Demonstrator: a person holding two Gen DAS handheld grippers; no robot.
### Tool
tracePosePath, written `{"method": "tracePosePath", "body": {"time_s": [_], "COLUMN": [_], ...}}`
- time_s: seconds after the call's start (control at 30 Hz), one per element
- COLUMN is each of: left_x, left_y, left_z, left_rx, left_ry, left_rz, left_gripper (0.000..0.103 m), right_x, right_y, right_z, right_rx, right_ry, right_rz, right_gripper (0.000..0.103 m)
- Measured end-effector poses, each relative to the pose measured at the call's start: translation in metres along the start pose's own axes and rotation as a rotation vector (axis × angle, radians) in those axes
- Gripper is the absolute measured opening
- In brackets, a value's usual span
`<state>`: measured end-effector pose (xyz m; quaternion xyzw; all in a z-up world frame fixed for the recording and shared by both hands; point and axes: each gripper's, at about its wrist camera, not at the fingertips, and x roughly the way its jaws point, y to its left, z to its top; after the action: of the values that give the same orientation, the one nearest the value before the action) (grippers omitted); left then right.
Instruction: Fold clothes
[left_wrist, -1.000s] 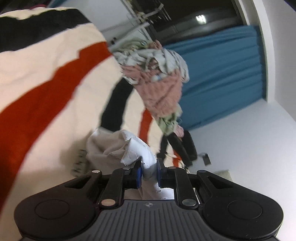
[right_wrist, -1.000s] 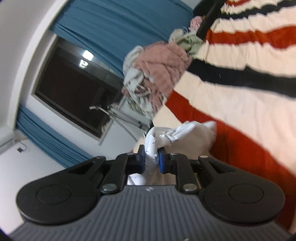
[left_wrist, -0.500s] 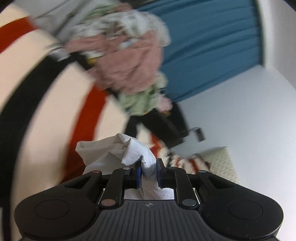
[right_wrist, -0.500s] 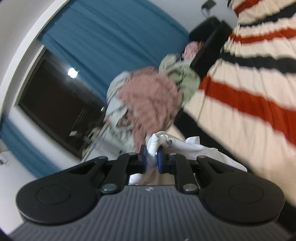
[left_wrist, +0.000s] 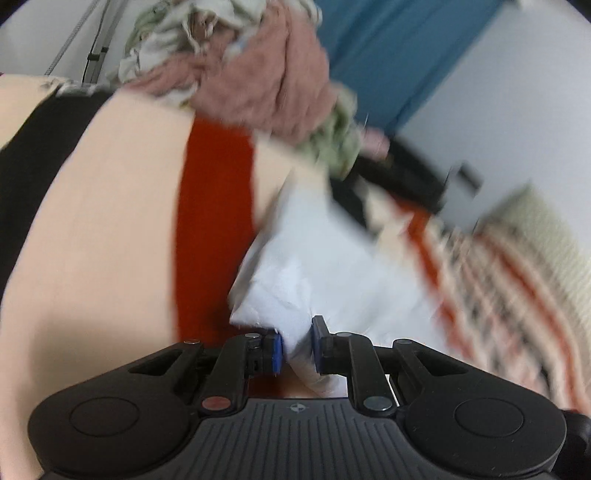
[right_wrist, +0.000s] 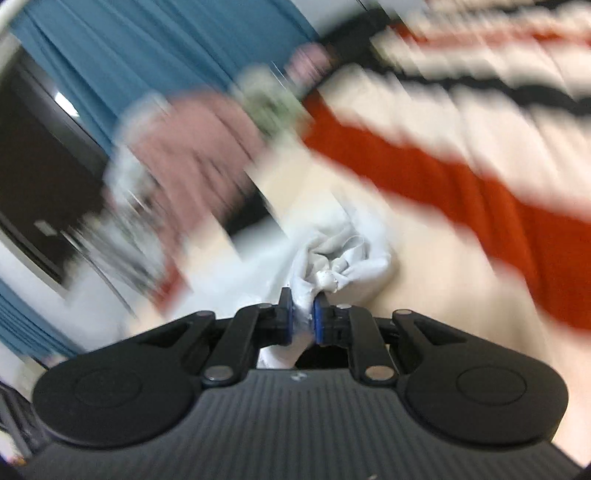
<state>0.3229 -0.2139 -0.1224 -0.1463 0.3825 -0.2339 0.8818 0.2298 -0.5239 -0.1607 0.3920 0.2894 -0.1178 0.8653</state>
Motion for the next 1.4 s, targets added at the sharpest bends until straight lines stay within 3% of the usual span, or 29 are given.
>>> {"method": "tracePosePath", "body": {"time_s": [0.17, 0.27, 0.43, 0.5, 0.53, 0.57, 0.6, 0.7, 1.0, 1.2, 1.4], "left_x": [-0.029, -0.063, -0.131, -0.157, -0.174, -0.188, -0.204, -0.251, -0.355, -0.398, -0.409], "left_y": [-0.016, -0.042, -0.088, -0.108, -0.114, -0.120, -0.126, -0.141, -0.153, -0.139, -0.124], "left_z": [-0.014, -0.008, 0.010, 0.013, 0.013, 0.013, 0.011, -0.002, -0.068, -0.103, -0.123], "left_rx": [0.138, 0.212, 0.225, 0.266, 0.259, 0.250, 0.256, 0.314, 0.443, 0.436, 0.445], "left_ry": [0.010, -0.008, -0.087, -0.108, -0.110, -0.110, -0.117, -0.176, -0.320, -0.427, -0.443], "left_rz": [0.033, 0.051, 0.003, 0.037, 0.049, 0.041, 0.022, 0.028, 0.043, 0.051, 0.086], "left_gripper": [0.040, 0.041, 0.055, 0.063, 0.065, 0.074, 0.084, 0.100, 0.103, 0.103, 0.103], "right_x": [-0.018, -0.043, -0.116, -0.145, -0.161, -0.176, -0.192, -0.236, -0.312, -0.332, -0.315], "right_y": [-0.010, 0.013, 0.052, 0.064, 0.070, 0.075, 0.080, 0.098, 0.123, 0.117, 0.103], "right_z": [-0.023, -0.013, -0.002, -0.001, -0.002, -0.003, -0.006, -0.017, -0.076, -0.118, -0.154], "right_rx": [0.041, -0.041, -0.128, -0.169, -0.184, -0.198, -0.217, -0.288, -0.450, -0.513, -0.512], "right_ry": [0.054, 0.063, 0.001, -0.037, -0.060, -0.086, -0.113, -0.172, -0.280, -0.377, -0.423], "right_rz": [-0.025, -0.065, -0.006, 0.008, 0.019, 0.034, 0.049, 0.084, 0.120, 0.136, 0.134], "right_gripper": [0.021, 0.021, 0.024, 0.046, 0.070, 0.086, 0.089, 0.087, 0.087, 0.087, 0.087]}}
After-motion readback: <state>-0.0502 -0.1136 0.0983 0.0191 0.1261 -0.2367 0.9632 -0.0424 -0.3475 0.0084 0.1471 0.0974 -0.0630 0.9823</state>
